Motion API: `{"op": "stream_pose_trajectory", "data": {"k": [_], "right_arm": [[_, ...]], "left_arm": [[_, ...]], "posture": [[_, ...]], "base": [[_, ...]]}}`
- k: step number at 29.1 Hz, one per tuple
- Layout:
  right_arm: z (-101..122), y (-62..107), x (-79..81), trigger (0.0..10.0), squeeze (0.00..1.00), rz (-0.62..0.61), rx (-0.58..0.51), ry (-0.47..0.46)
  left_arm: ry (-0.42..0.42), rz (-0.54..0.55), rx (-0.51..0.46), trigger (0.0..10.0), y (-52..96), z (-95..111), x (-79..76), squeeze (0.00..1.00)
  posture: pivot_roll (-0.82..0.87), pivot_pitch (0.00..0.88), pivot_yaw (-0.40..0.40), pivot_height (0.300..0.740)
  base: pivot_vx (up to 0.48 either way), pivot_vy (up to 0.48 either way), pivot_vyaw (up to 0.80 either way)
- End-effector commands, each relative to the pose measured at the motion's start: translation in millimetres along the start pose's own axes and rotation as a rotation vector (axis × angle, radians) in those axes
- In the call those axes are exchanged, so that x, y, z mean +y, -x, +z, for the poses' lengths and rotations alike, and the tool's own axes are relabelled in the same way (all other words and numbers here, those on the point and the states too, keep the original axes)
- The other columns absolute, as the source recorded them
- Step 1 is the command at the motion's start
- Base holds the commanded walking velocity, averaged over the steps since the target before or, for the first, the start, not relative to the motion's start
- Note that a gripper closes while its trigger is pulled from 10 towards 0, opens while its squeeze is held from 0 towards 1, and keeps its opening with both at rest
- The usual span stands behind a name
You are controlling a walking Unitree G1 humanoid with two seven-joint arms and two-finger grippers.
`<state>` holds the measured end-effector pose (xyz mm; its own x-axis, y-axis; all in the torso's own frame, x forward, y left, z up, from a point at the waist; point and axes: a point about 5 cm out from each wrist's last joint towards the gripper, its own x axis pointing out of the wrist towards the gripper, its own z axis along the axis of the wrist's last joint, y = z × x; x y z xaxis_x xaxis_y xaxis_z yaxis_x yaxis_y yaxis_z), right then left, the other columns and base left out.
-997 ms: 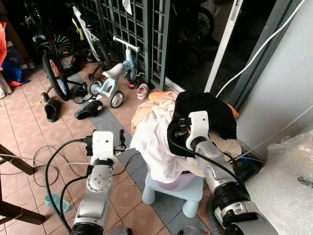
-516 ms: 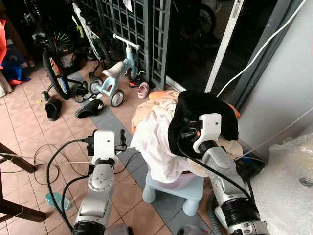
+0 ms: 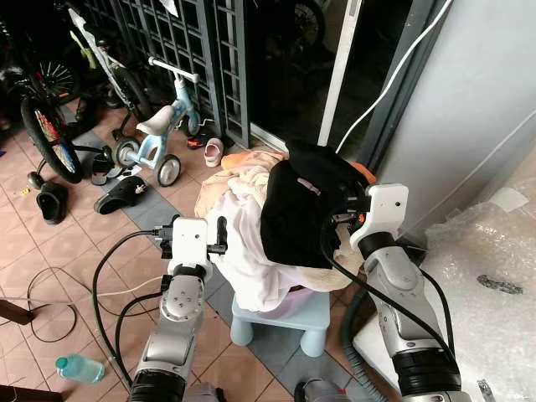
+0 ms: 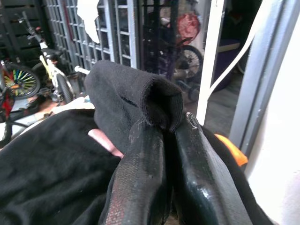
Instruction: Clothes washing
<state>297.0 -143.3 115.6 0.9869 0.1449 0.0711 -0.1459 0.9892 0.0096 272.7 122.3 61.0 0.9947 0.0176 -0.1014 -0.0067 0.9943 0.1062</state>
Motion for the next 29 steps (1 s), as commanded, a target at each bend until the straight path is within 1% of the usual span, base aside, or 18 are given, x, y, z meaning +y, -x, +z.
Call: {"op": "stream_pose_trajectory", "data": {"k": [1, 5, 22, 29], "right_arm": [[7.3, -3.1, -0.5, 10.0, 0.00, -0.012, -0.027, -0.002], [9.3, -5.3, 1.2, 10.0, 0.00, -0.004, -0.036, -0.004], [9.8, -5.5, 2.0, 10.0, 0.00, 0.001, -0.044, 0.008], [11.2, -7.3, 2.2, 10.0, 0.00, 0.005, -0.048, 0.009]], "left_arm": [[-0.010, -0.005, 0.001, 10.0, -0.4, -1.0, 0.6, 0.00], [-0.009, -0.005, 0.002, 10.0, -0.3, -1.4, 0.6, 0.00], [-0.006, -0.004, 0.003, 10.0, 0.4, -2.8, 1.1, 0.00], [-0.003, 0.001, 0.004, 10.0, 0.4, -2.9, 1.1, 0.00]], "posture": [[-0.07, 0.000, 0.055, 0.740], [-0.07, 0.000, 0.055, 0.740], [-0.07, 0.000, 0.059, 0.740], [-0.06, 0.000, 0.055, 0.740]], "base": [[0.000, 0.000, -0.69], [0.000, 0.000, -0.69], [0.000, -0.262, 0.00], [-0.247, -0.279, 0.00]]}}
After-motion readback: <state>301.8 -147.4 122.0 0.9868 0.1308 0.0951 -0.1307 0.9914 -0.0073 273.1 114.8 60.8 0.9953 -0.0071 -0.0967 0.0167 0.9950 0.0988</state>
